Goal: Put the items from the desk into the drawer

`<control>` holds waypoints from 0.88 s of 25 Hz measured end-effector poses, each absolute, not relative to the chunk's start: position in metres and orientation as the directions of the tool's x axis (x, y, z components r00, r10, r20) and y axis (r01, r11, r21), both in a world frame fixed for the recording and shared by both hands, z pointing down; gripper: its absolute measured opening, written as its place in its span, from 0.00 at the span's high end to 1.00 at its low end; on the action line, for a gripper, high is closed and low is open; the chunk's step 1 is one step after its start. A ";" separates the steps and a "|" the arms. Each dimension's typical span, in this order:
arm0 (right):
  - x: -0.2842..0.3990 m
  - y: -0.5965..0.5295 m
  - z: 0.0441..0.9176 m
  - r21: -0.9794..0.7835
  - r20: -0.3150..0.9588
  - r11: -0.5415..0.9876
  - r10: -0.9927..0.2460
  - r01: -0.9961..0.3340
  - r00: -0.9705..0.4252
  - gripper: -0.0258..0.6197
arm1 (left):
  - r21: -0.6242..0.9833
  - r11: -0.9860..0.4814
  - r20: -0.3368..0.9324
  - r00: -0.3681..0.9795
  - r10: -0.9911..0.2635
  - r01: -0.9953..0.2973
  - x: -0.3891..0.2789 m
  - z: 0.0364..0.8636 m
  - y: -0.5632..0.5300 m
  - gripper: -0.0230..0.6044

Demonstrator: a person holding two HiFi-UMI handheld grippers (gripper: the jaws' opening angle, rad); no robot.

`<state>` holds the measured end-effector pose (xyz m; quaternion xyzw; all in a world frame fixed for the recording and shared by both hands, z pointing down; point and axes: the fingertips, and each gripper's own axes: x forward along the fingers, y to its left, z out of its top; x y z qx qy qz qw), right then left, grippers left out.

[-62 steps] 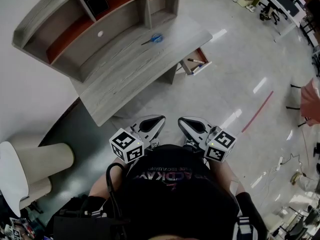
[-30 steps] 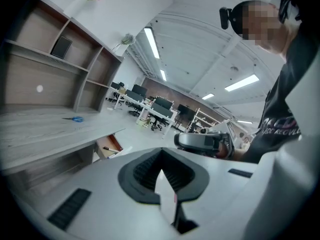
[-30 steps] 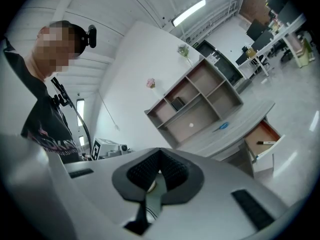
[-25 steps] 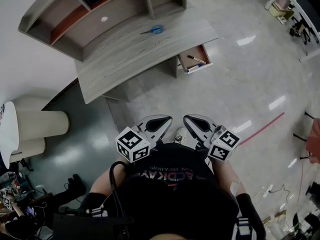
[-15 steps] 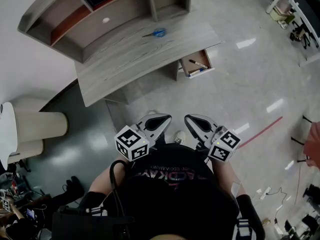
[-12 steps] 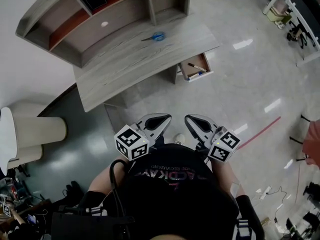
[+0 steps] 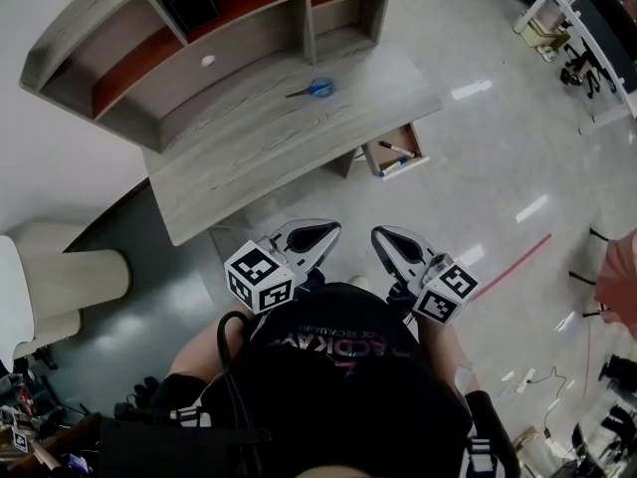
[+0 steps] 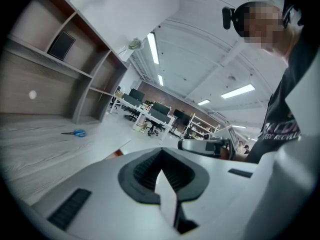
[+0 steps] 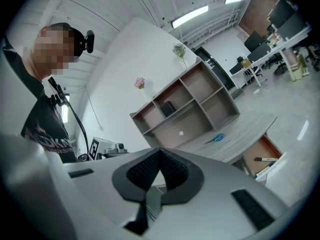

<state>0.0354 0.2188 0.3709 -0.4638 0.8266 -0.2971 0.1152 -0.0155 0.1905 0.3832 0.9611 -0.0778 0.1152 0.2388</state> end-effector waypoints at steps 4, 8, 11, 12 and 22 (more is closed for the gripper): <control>0.024 0.197 0.367 -0.588 0.085 0.403 -0.832 -0.701 -0.549 0.93 | 0.445 -0.872 0.248 0.964 -0.100 -0.205 -0.027 0.382 0.172 0.95; 0.010 0.175 0.366 -0.577 0.088 0.410 -0.828 -0.706 -0.554 0.93 | 0.451 -0.867 0.231 0.966 -0.116 -0.212 -0.041 0.381 0.148 0.95; 0.002 0.156 0.364 -0.568 0.091 0.414 -0.827 -0.711 -0.554 0.93 | 0.457 -0.863 0.221 0.967 -0.124 -0.215 -0.051 0.381 0.129 0.95; 0.001 0.150 0.363 -0.566 0.092 0.413 -0.828 -0.714 -0.552 0.93 | 0.458 -0.863 0.220 0.967 -0.125 -0.215 -0.054 0.382 0.124 0.95; -0.022 0.105 0.366 -0.560 0.103 0.396 -0.838 -0.727 -0.536 0.93 | 0.447 -0.872 0.213 0.970 -0.116 -0.202 -0.080 0.383 0.085 0.95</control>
